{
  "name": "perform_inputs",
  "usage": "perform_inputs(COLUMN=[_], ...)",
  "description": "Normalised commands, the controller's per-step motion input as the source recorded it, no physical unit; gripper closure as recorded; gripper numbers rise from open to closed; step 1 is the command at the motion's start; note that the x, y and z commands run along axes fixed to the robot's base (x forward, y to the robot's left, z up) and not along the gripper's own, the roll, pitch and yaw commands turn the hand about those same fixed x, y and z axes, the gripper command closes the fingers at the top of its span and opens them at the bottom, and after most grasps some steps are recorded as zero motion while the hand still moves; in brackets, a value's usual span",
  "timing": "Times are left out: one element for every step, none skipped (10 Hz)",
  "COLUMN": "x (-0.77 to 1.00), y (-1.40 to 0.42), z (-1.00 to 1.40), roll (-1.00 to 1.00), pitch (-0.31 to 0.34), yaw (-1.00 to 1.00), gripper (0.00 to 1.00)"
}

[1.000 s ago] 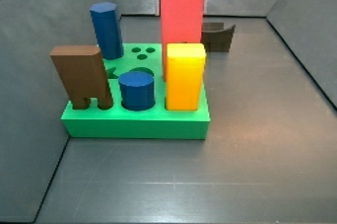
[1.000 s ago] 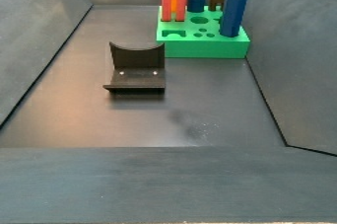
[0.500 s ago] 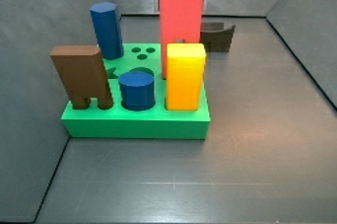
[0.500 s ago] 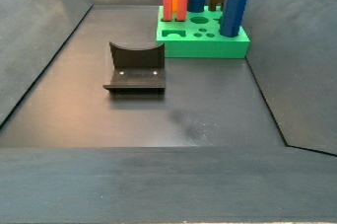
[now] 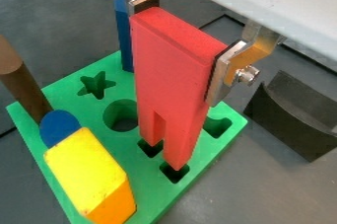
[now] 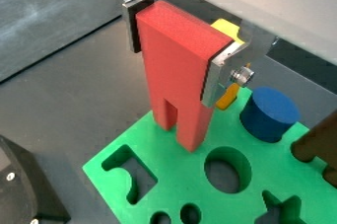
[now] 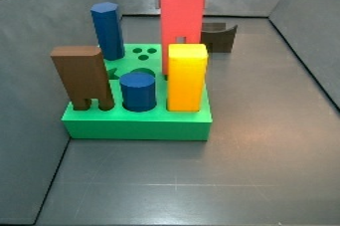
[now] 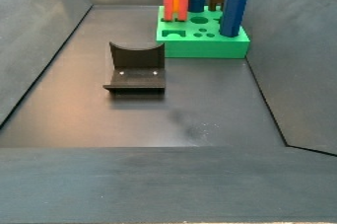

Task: Pick up the double-square object. Move up. Rotate the double-square object. Place the double-square object on the fixture. Regrasp the double-square object. Move to above the board. Insert the double-square object.
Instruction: Insert the double-square object.

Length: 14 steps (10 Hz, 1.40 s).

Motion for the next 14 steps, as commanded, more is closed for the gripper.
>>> perform_inputs(x=[0.21, 0.07, 0.0, -0.05, -0.15, -0.11, 0.0, 0.11, 0.07, 0.0, 0.0, 0.0, 0.0, 0.07], y=[-0.22, -0.17, -0.01, 0.0, 0.0, -0.06, -0.15, -0.19, -0.03, 0.0, 0.0, 0.0, -0.01, -0.06], z=[0.0, -0.12, -0.05, 0.0, -0.01, 0.0, 0.0, 0.0, -0.01, -0.07, -0.09, -0.14, -0.22, -0.22], roll=[0.15, 0.32, 0.31, 0.31, 0.26, 0.15, 0.06, 0.05, 0.09, 0.18, 0.2, 0.18, 0.15, 0.14], pitch=[0.049, 0.029, 0.067, 0.06, 0.007, 0.0, 0.001, 0.021, 0.009, 0.021, 0.011, 0.0, 0.0, 0.0], yaw=[0.0, 0.0, 0.0, 0.0, 0.02, 0.08, 0.12, 0.14, 0.08, 0.05, 0.07, 0.08, 0.06, 0.03], gripper=[1.0, 1.0, 1.0, 1.0, 1.0, 1.0, 1.0, 1.0, 1.0, 1.0, 1.0, 1.0, 1.0, 1.0])
